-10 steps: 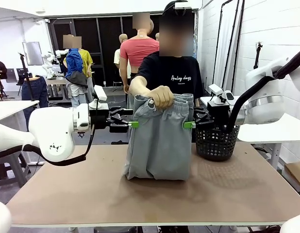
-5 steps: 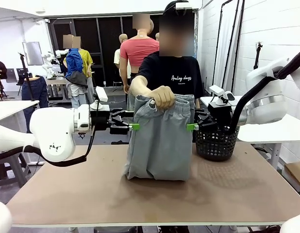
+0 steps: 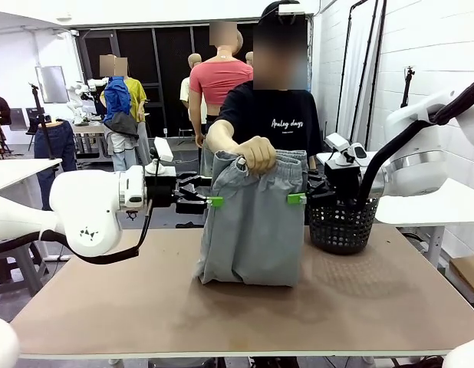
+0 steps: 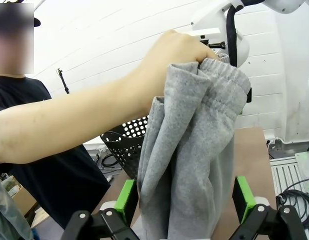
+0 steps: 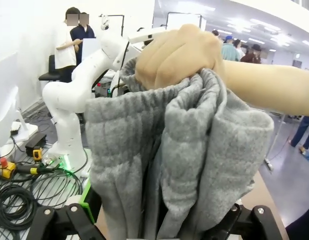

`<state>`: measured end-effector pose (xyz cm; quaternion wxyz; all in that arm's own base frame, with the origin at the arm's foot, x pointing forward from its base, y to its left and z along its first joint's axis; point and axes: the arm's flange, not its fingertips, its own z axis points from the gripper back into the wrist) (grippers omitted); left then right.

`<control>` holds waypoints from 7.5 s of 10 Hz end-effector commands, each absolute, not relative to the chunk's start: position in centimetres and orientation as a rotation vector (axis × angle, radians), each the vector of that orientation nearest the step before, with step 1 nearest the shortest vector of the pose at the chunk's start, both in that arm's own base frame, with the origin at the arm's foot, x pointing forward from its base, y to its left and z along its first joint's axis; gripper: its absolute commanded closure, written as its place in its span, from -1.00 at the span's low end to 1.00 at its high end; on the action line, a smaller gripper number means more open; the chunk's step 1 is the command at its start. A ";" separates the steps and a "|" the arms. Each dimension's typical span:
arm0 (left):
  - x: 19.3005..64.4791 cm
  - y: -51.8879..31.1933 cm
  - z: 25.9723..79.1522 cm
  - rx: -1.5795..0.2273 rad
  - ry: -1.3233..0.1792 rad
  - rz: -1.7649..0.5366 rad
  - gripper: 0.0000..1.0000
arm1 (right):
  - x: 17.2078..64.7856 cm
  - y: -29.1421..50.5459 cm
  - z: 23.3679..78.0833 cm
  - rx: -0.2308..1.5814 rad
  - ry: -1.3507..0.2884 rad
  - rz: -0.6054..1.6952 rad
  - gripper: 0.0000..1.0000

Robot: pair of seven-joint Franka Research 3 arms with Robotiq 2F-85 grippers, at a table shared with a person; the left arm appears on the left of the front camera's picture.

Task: Fold the training pants.
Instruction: Release the ends of the Training pants and then grab the overlapped ends, then fold the Training pants in half.

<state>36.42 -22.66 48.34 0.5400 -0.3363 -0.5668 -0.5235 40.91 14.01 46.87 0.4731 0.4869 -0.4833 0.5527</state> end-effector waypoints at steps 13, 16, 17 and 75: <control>37.7 -28.3 48.4 -0.798 -1.377 -1.105 -1.00 | 42.7 18.5 46.7 1.176 -1.300 1.300 -1.00; 38.2 -28.6 48.4 -0.817 -1.394 -1.099 -1.00 | 43.0 18.3 47.1 1.181 -1.252 1.316 -1.00; 38.5 -28.9 48.2 -0.831 -1.363 -1.103 -1.00 | 43.1 18.0 47.3 1.192 -1.268 1.289 -1.00; 39.3 -27.9 48.3 -0.807 -1.301 -1.096 1.00 | 43.6 17.4 47.1 1.188 -1.197 1.300 1.00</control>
